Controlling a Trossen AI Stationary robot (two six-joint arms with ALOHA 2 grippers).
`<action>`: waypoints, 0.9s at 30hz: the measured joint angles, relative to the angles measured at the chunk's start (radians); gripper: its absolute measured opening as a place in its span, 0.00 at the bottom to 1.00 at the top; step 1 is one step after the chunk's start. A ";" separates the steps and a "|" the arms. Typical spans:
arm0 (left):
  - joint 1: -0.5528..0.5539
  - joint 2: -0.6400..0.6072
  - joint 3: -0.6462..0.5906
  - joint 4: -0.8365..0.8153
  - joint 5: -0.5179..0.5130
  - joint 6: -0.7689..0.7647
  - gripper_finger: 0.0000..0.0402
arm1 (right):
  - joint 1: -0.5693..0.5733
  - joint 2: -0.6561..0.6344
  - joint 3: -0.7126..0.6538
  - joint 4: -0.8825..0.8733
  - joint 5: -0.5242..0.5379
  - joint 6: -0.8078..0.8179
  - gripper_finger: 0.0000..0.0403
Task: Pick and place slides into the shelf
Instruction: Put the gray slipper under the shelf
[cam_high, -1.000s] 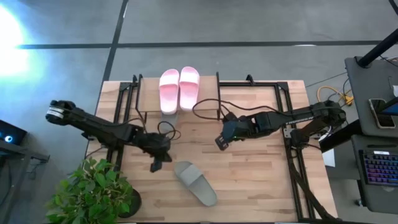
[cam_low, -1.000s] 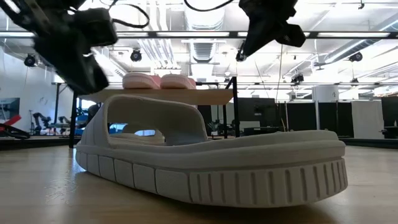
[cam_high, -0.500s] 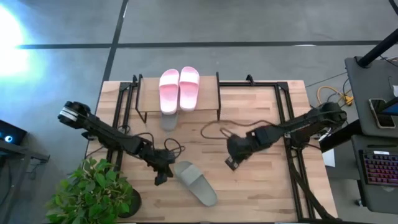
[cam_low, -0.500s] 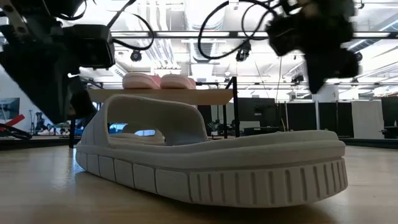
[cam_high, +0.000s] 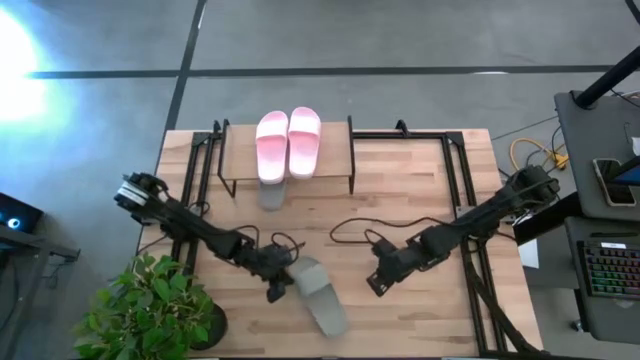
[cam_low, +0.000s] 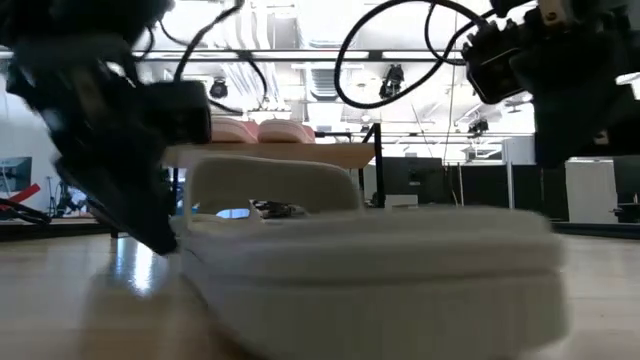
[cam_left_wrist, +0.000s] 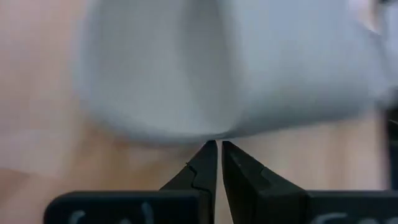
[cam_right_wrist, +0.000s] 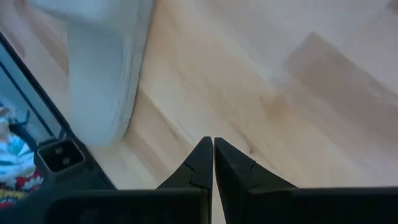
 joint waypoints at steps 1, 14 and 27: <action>0.004 0.014 0.007 -0.005 -0.037 0.000 0.03 | -0.002 0.000 0.002 0.000 0.011 -0.006 0.02; -0.033 -0.092 0.149 -0.330 -0.186 -0.027 0.03 | 0.007 0.000 0.004 0.001 0.045 -0.147 0.02; -0.183 -0.203 0.199 -0.578 -0.271 -0.291 0.03 | -0.074 0.264 0.013 0.446 -0.075 -0.271 0.02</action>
